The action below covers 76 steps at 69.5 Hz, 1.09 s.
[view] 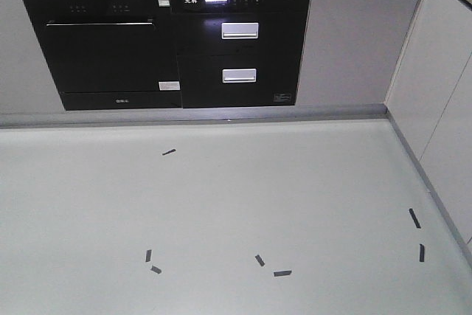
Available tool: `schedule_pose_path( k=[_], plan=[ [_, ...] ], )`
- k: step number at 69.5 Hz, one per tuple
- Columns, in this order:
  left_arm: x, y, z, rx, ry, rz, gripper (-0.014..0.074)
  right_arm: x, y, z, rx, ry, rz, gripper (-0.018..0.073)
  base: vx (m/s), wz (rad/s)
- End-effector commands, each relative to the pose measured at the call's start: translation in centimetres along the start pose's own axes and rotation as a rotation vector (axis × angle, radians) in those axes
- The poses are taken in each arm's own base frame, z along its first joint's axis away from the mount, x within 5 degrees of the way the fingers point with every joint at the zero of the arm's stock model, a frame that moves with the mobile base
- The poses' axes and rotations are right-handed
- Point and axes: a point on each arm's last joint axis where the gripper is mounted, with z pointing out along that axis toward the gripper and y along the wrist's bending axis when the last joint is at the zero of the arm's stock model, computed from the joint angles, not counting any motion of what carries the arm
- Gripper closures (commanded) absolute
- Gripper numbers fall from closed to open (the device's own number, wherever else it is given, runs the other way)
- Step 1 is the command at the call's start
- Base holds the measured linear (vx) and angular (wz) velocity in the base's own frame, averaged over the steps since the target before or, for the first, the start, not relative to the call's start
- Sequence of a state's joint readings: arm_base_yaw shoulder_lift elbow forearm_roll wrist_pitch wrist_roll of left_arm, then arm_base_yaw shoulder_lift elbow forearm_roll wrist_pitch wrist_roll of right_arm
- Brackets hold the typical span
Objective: Transfer vegetables to tray and serve
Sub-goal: 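Drive the base forward toward the counter with the pot and tray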
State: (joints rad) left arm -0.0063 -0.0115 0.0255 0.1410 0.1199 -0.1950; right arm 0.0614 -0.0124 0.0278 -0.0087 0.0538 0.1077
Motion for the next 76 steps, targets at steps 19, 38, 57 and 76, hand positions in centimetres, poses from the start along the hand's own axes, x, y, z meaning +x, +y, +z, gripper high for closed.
schedule_pose_path(
  k=[19, 38, 57, 76],
  plan=[
    [0.00, -0.09, -0.01, 0.013, -0.065, -0.003, 0.0602, -0.22, 0.00, -0.02, -0.001, -0.071, -0.010, 0.0562, 0.01, 0.02],
    [0.00, -0.09, -0.01, 0.013, -0.065, -0.003, 0.0602, -0.22, 0.00, -0.02, -0.001, -0.071, -0.010, 0.0562, 0.04, 0.02],
    [0.00, -0.09, -0.01, 0.013, -0.065, -0.003, 0.0602, -0.22, 0.00, -0.02, -0.001, -0.071, -0.010, 0.0562, 0.08, -0.01],
    [0.00, -0.09, -0.01, 0.013, -0.065, -0.003, 0.0602, -0.22, 0.00, -0.02, -0.001, -0.071, -0.010, 0.0562, 0.12, -0.02]
  ],
)
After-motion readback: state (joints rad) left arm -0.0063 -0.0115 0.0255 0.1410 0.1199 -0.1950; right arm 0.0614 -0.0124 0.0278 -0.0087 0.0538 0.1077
